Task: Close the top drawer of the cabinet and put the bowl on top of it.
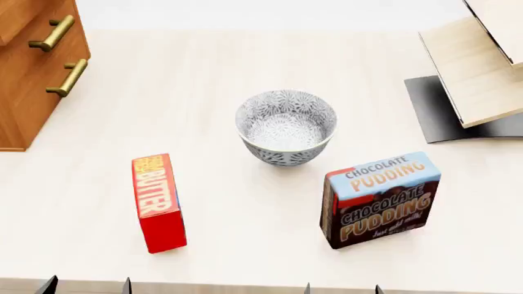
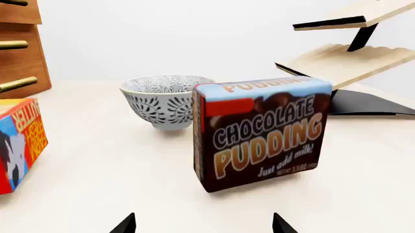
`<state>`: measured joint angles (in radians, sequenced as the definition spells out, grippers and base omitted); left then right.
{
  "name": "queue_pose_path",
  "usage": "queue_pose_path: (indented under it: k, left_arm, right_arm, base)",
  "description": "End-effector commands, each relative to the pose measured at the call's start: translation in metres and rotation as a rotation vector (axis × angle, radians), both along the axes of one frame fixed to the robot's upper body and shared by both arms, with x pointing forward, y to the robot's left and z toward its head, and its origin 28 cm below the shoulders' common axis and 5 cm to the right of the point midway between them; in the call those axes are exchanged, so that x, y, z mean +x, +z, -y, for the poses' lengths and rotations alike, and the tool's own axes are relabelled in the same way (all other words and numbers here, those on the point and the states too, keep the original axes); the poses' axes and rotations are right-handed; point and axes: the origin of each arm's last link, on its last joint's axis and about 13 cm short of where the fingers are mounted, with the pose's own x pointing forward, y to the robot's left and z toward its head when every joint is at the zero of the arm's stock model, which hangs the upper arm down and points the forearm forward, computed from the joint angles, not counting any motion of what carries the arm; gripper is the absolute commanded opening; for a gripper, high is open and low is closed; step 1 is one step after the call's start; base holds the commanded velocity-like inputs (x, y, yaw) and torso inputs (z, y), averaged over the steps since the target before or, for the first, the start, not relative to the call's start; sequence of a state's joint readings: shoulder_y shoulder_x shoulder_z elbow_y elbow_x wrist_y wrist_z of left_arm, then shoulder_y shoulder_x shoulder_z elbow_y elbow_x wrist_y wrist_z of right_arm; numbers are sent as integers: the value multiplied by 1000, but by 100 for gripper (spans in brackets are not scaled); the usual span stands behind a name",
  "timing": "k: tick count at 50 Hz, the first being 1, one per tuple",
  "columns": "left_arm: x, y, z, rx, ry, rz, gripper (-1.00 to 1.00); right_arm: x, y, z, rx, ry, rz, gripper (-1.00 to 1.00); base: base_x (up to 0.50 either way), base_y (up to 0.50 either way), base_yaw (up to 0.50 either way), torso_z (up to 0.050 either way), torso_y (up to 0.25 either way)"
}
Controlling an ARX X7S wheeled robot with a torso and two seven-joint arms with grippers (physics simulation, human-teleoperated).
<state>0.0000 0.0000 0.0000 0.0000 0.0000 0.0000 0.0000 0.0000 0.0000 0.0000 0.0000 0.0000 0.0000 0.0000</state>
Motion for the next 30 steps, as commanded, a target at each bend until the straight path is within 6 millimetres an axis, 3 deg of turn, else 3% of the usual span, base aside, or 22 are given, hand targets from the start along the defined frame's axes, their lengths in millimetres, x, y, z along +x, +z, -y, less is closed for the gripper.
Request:
queue_pose_path:
  k: [1, 6, 10, 18, 26, 30]
  left_arm:
    - [3, 11, 1, 17, 14, 14, 100]
    - [2, 27, 4, 22, 7, 34, 100]
    - [-1, 43, 5, 21, 3, 70, 100]
    - [-4, 96, 5, 43, -8, 198, 100]
    - [-3, 124, 6, 56, -8, 271, 100]
    - [-4, 133, 7, 58, -8, 297, 100]
  right_arm:
    - [1, 6, 2, -25, -39, -1, 100]
    - [-2, 17, 1, -26, -50, 6, 100]
    - [-6, 40, 2, -42, -37, 57, 100]
    - [-4, 85, 4, -71, -25, 174, 100]
    - [-4, 120, 5, -66, -7, 258, 100]
    - [-5, 127, 7, -66, -12, 280, 100]
  base:
    - [0, 0, 0, 0, 0]
    - [0, 0, 0, 0, 0]
    - [0, 0, 0, 0, 0]
    - [0, 0, 0, 0, 0]
    - [0, 0, 0, 0, 0]
    - [0, 0, 0, 0, 0]
